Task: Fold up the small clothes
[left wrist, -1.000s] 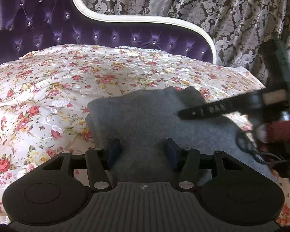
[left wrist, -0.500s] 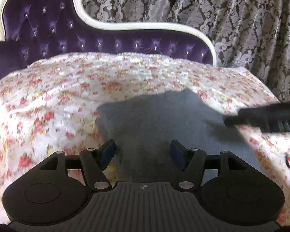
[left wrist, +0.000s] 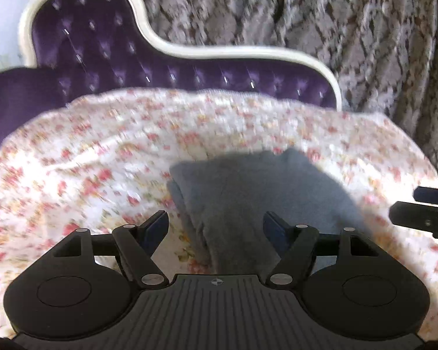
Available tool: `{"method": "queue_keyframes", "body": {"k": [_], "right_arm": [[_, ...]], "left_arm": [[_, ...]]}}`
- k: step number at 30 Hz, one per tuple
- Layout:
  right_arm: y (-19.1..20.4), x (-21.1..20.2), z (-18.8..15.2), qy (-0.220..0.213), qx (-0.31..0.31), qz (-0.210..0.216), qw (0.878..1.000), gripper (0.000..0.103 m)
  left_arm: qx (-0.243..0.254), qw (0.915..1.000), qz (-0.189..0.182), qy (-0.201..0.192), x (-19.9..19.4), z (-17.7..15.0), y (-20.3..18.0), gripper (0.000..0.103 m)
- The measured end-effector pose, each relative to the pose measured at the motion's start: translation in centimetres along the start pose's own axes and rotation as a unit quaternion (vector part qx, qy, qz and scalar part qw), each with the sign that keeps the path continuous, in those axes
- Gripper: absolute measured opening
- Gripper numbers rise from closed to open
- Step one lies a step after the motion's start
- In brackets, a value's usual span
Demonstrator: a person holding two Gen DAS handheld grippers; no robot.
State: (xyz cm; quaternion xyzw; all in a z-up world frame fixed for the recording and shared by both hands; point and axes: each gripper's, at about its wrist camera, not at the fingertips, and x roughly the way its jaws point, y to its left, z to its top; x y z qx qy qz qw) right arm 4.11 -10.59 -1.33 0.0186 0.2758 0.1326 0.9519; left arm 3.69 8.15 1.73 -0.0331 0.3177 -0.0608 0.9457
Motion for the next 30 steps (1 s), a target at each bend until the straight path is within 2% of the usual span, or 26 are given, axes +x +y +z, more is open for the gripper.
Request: {"method": "queue_keyframes", "body": {"k": [4, 10, 15, 22, 30], "right_arm": [[0.3, -2.2, 1.0, -0.036, 0.028, 0.008, 0.999, 0.102], [0.8, -2.9, 1.3, -0.024, 0.061, 0.033, 0.997, 0.102], [2.1, -3.5, 0.3, -0.018, 0.052, 0.012, 0.998, 0.102], [3.5, -4.4, -0.4, -0.002, 0.039, -0.021, 0.999, 0.102], [5.2, -5.6, -1.3, -0.004, 0.023, -0.029, 0.999, 0.102]], "left_arm": [[0.007, 0.9992, 0.035, -0.019, -2.8, 1.2, -1.5, 0.076], [0.003, 0.9996, 0.027, 0.005, -3.5, 1.4, -2.2, 0.077], [-0.006, 0.9987, 0.027, 0.043, -3.1, 0.3, -2.1, 0.077], [-0.018, 0.9975, 0.041, 0.055, -3.7, -0.8, -2.1, 0.077], [-0.024, 0.9971, 0.041, 0.060, -4.4, -1.5, -2.0, 0.077]]}}
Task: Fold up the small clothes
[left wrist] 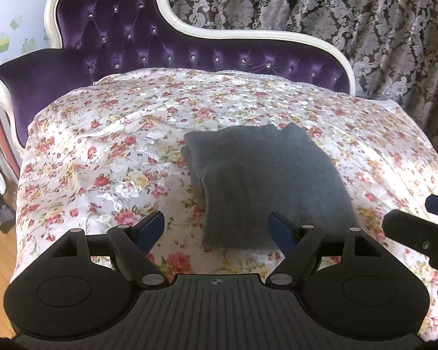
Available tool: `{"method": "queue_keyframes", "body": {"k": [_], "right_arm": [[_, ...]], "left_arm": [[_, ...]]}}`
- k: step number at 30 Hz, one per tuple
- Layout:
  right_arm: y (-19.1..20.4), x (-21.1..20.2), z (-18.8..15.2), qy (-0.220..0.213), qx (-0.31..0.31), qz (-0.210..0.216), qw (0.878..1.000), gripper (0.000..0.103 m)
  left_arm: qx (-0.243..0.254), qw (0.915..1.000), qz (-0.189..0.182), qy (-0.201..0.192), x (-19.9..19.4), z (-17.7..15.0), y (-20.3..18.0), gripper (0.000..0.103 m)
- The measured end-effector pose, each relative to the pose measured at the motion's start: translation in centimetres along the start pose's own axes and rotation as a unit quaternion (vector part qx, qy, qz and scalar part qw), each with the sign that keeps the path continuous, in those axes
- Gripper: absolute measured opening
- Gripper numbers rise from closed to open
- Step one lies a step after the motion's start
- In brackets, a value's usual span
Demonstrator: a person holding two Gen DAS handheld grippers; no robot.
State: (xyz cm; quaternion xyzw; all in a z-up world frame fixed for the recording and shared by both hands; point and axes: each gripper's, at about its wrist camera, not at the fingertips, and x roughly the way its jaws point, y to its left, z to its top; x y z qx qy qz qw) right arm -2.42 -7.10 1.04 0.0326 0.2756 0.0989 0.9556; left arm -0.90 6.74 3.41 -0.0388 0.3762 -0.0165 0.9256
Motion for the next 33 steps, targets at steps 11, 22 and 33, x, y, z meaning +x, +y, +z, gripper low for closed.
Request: {"method": "queue_keyframes", "body": {"k": [11, 22, 33], "right_arm": [[0.0, 0.1, -0.5, 0.016, 0.010, -0.005, 1.000, 0.102], [-0.3, 0.5, -0.8, 0.034, 0.023, -0.019, 0.999, 0.102], [-0.3, 0.7, -0.9, 0.042, 0.022, -0.026, 0.999, 0.102]], "left_arm": [[-0.001, 1.0000, 0.005, -0.003, -0.6, -0.4, 0.1, 0.077], [0.013, 0.9998, 0.011, -0.009, -1.1, -1.0, -0.3, 0.077], [0.021, 0.9997, 0.007, 0.004, -0.8, -1.3, -0.7, 0.077]]}}
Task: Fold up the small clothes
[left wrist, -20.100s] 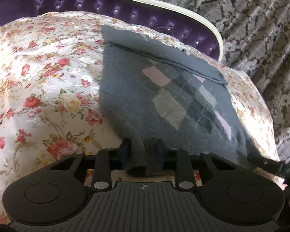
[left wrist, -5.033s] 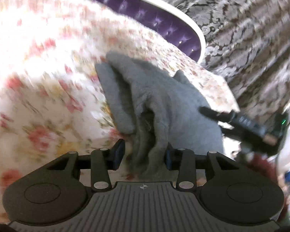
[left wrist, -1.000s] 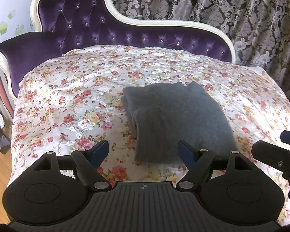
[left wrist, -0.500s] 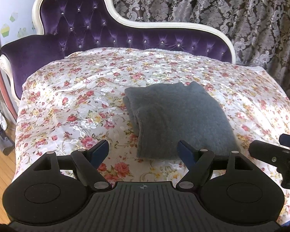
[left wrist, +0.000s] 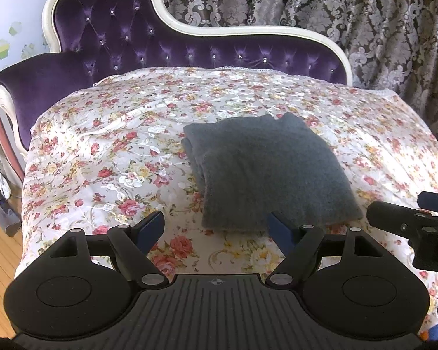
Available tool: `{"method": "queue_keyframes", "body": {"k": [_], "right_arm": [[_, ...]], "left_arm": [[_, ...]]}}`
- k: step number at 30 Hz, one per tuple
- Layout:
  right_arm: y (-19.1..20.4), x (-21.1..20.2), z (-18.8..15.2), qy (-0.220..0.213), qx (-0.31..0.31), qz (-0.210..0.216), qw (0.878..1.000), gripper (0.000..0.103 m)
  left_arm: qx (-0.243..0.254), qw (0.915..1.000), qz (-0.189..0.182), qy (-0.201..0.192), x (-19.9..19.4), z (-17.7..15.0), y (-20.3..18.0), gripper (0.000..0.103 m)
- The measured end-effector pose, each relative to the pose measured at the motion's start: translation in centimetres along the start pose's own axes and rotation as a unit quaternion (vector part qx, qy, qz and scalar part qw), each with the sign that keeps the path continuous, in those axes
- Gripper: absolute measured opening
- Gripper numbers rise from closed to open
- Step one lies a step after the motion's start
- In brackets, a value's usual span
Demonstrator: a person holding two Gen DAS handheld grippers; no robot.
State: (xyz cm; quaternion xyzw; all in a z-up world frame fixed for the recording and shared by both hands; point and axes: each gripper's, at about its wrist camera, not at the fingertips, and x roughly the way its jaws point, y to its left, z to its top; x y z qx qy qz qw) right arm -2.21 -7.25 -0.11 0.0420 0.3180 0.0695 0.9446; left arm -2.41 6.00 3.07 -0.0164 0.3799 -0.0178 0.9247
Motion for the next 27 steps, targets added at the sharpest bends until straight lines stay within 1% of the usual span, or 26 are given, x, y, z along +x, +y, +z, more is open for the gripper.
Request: {"method": "queue_keyframes", "body": {"k": [16, 27], "right_arm": [[0.01, 0.02, 0.07, -0.002, -0.004, 0.007, 1.000, 0.102], [-0.09, 0.38, 0.11, 0.006, -0.003, 0.008, 1.000, 0.102]], "left_arm": [[0.009, 0.9999, 0.004, 0.005, 0.13, 0.04, -0.37, 0.077], [0.008, 0.9999, 0.003, 0.011, 0.42, 0.08, -0.32, 0.077]]}}
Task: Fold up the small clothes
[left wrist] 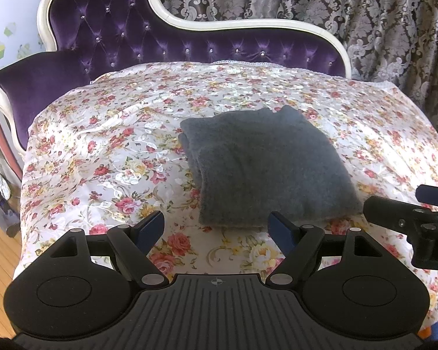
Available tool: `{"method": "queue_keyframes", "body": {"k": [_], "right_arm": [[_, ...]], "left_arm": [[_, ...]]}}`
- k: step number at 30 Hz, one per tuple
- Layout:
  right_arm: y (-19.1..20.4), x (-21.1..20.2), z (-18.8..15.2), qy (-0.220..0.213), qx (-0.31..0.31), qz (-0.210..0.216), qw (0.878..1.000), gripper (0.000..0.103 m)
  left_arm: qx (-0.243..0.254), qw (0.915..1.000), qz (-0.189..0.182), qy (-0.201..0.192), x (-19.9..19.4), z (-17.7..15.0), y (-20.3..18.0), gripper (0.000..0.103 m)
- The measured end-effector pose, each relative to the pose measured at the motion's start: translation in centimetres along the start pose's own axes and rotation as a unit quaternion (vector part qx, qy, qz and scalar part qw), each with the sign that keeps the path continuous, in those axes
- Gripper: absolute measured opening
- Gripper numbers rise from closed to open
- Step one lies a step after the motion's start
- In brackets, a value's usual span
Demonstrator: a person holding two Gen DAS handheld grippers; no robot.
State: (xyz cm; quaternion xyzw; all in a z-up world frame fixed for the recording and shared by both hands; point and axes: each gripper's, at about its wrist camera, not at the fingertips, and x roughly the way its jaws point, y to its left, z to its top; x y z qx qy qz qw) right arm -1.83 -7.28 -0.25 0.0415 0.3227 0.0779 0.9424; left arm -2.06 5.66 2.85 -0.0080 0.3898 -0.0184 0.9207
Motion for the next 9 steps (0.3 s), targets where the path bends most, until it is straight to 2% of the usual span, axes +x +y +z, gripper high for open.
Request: {"method": "queue_keyframes", "body": {"k": [9], "right_arm": [[0.07, 0.19, 0.05, 0.003, -0.002, -0.001, 1.000, 0.102]], "left_arm": [[-0.006, 1.0000, 0.004, -0.001, 0.10, 0.13, 0.45, 0.077]]}}
